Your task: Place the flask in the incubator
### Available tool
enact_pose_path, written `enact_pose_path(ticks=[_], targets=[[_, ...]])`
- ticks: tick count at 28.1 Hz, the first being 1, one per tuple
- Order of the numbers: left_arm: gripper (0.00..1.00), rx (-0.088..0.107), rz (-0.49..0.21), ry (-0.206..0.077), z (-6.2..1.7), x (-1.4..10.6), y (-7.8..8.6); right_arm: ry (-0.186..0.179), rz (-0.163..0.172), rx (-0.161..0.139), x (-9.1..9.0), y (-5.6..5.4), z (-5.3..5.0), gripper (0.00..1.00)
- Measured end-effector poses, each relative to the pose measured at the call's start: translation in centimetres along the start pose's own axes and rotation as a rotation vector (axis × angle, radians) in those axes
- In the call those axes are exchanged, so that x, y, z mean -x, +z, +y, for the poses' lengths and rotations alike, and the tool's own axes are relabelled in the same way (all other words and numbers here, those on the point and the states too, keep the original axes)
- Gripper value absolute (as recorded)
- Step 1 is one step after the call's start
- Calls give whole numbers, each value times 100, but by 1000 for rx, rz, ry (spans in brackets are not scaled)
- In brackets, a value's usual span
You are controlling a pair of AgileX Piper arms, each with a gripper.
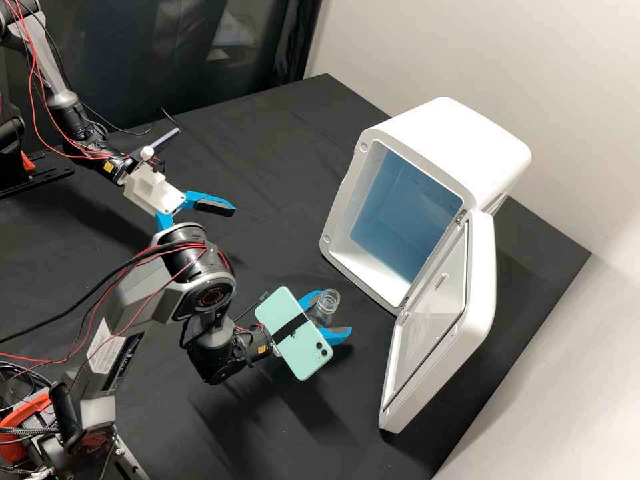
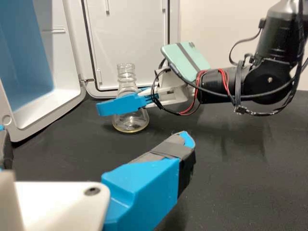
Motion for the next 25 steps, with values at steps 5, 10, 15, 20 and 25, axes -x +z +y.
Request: enact_pose_path(ticks=[5,10,15,20,25], targets=[[100,0,0,0,0,0,0,41,62,-9,-26,-197,117,0],[100,0,0,0,0,0,0,66,123,-22,-108,-438,211,0],[100,1,0,0,0,0,0,54,164,-26,-222,-657,232,0],[100,1,0,0,0,0,0,55,161,-47,-345,-818,235,0],[100,2,2,0,1,1,-5,71,164,-61,-496,-949,229,0]])
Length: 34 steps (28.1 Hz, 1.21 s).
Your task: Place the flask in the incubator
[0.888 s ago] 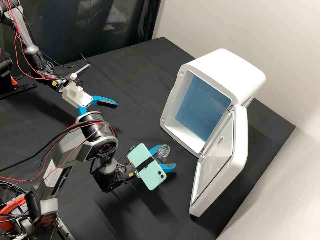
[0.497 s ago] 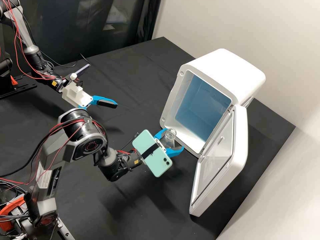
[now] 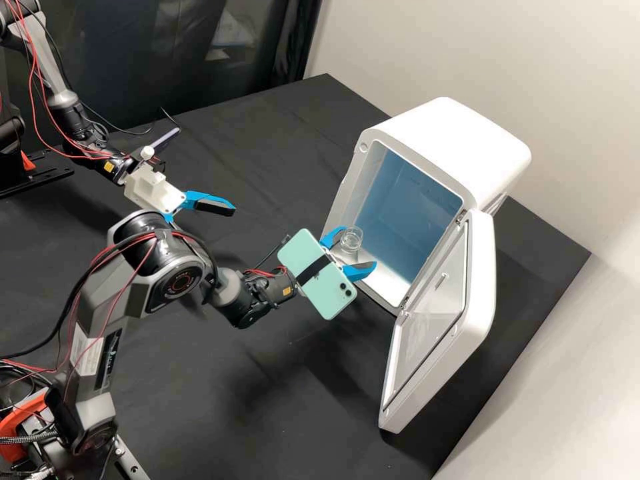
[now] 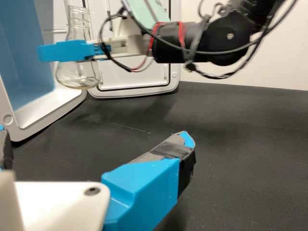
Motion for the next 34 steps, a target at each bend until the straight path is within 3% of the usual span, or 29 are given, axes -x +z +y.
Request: enact_pose_path(ticks=[8,16,22,26,29,34], targets=[[100,0,0,-2,-6,-2,-2,-43,-80,41,-325,35,-170,0],[100,1,1,-3,-9,-3,-3,-51,-140,66,-631,0,-288,0],[100,1,1,-6,-16,-5,-4,-28,-182,64,-881,-25,-262,0],[100,2,3,-13,-37,-13,-10,-40,-199,67,-985,-52,-257,0],[100,2,3,-14,-40,-13,-11,-47,-203,73,-1044,-99,-234,0],[100,3,4,-16,-44,-15,-12,-16,-182,56,-1112,-199,-158,0]])
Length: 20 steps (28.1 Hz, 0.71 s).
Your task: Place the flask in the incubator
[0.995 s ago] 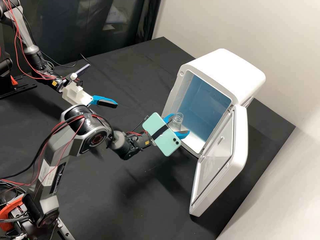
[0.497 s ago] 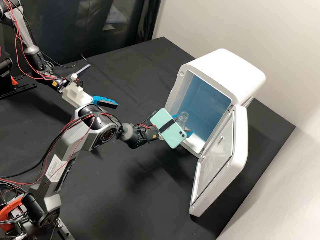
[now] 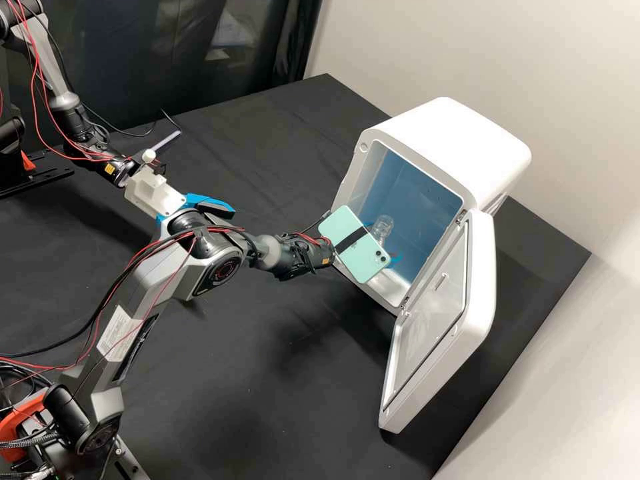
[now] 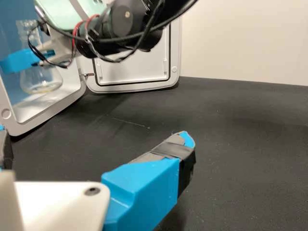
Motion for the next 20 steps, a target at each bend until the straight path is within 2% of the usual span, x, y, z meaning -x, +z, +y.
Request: enact_pose_path(ticks=[2,3,5,7,11,13,14,17,20], targets=[[100,0,0,0,0,0,0,9,5,1,-23,-38,28,0],[100,0,1,-3,-7,-3,-2,20,8,-8,-51,-53,50,0],[100,1,2,-7,-20,-7,-5,19,3,-12,-99,-33,48,0],[100,1,2,-8,-21,-7,-6,11,-12,-19,-147,-19,47,0],[100,1,2,-8,-21,-7,-6,-22,-51,-52,-237,-6,16,0],[100,1,2,-8,-21,-7,-6,-26,-55,-48,-266,-28,25,0],[100,1,2,-9,-26,-9,-7,-22,-55,-51,-284,-43,36,0],[100,1,1,-4,-13,-16,-6,-6,-52,-37,-338,-83,66,0],[100,0,0,1,0,-26,-4,1,-64,-32,-390,-69,57,0]])
